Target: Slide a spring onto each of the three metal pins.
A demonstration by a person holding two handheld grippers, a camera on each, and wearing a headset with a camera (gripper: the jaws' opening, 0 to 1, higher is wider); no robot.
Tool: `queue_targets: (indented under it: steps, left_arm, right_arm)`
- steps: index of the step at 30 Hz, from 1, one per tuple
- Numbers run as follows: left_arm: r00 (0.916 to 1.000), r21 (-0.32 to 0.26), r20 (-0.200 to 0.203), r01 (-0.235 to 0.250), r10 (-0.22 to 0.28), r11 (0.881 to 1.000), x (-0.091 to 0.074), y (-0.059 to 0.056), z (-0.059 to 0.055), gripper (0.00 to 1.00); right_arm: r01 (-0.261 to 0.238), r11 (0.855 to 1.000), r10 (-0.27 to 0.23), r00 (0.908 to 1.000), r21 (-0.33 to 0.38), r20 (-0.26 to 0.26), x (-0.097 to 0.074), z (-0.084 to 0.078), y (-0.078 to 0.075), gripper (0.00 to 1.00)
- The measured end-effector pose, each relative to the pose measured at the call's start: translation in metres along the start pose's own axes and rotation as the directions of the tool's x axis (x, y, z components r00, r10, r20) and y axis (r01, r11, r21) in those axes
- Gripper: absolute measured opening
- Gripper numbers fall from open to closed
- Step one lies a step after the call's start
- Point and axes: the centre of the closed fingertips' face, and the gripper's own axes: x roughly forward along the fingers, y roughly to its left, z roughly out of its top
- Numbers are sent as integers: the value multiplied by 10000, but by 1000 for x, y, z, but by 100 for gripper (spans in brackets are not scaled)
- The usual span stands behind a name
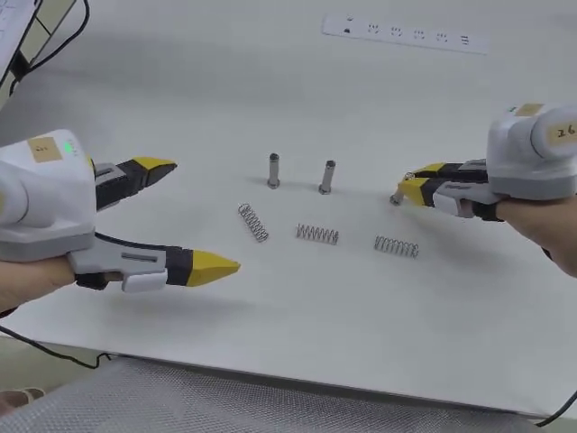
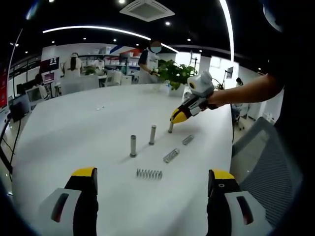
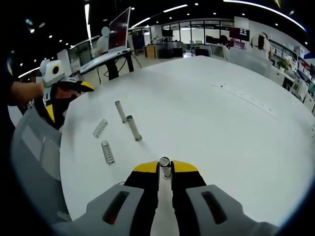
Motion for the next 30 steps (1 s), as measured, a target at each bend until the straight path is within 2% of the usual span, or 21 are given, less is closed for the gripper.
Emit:
queue_targets:
  steps: [30]
  left_arm:
    - [9999, 16, 48, 117, -117, 9999, -2, -2, 4, 93]
  right_arm:
    - [41, 10000, -41, 9999, 43, 97, -8, 1, 0, 26]
